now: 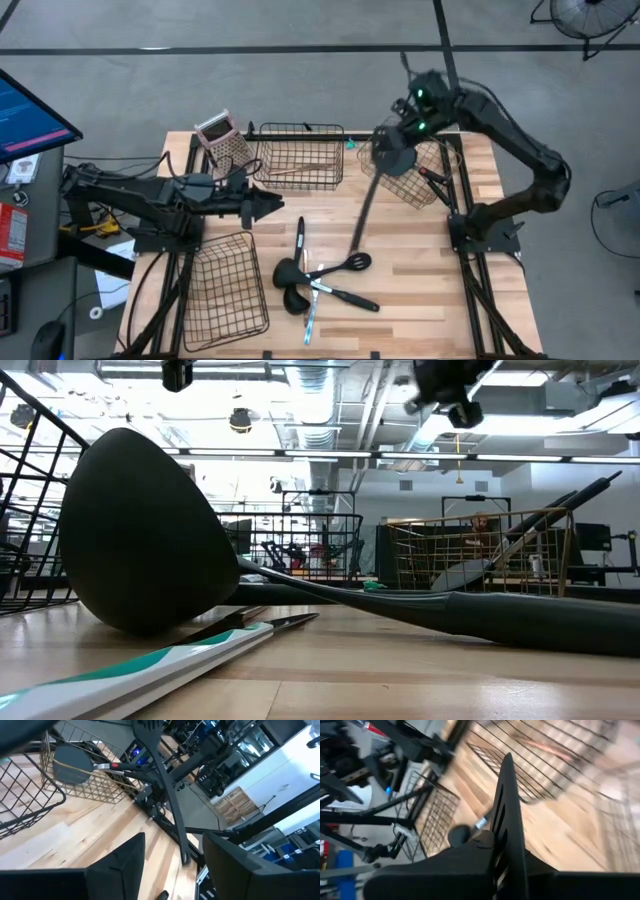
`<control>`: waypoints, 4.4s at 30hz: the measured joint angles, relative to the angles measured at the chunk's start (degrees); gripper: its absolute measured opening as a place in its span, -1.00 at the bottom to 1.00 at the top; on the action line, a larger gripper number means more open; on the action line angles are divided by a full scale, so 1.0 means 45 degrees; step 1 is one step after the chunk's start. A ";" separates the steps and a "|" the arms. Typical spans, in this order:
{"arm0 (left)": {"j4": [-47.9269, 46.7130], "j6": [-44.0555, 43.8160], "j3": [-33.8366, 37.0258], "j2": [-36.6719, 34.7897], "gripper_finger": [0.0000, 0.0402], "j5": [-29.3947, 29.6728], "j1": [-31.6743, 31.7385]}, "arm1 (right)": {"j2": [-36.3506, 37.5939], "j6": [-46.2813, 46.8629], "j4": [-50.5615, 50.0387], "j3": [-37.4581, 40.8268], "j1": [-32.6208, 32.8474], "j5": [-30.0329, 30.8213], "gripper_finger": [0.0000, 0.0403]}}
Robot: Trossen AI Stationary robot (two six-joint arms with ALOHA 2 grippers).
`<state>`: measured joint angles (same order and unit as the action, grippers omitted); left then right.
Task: Pick & Place Kitchen Items
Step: Put the black spatula into the brown wire basket, then put the black serving spoon into the bottom black wire basket
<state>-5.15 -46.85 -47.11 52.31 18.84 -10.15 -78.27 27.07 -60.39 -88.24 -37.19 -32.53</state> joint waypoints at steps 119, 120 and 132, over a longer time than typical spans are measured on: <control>-0.4822 0.9596 -0.4399 0.9508 0.37 -0.7073 -0.0252 | -0.1431 1.0846 -0.6598 -0.5324 1.7701 1.4742 -0.41; -0.4851 0.9608 -0.4388 0.9636 0.37 -0.7148 -0.0223 | -0.1481 1.1058 -0.6589 -0.5336 1.7872 1.4929 -0.41; -0.4565 1.0095 -0.4371 1.1139 0.37 -0.6948 -0.0325 | -0.1880 1.2244 -0.6583 -0.5321 1.9062 1.5905 -0.41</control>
<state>-25.70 -1.43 -66.78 102.43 -12.43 -11.62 -86.73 82.17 -90.02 -112.18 48.59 39.05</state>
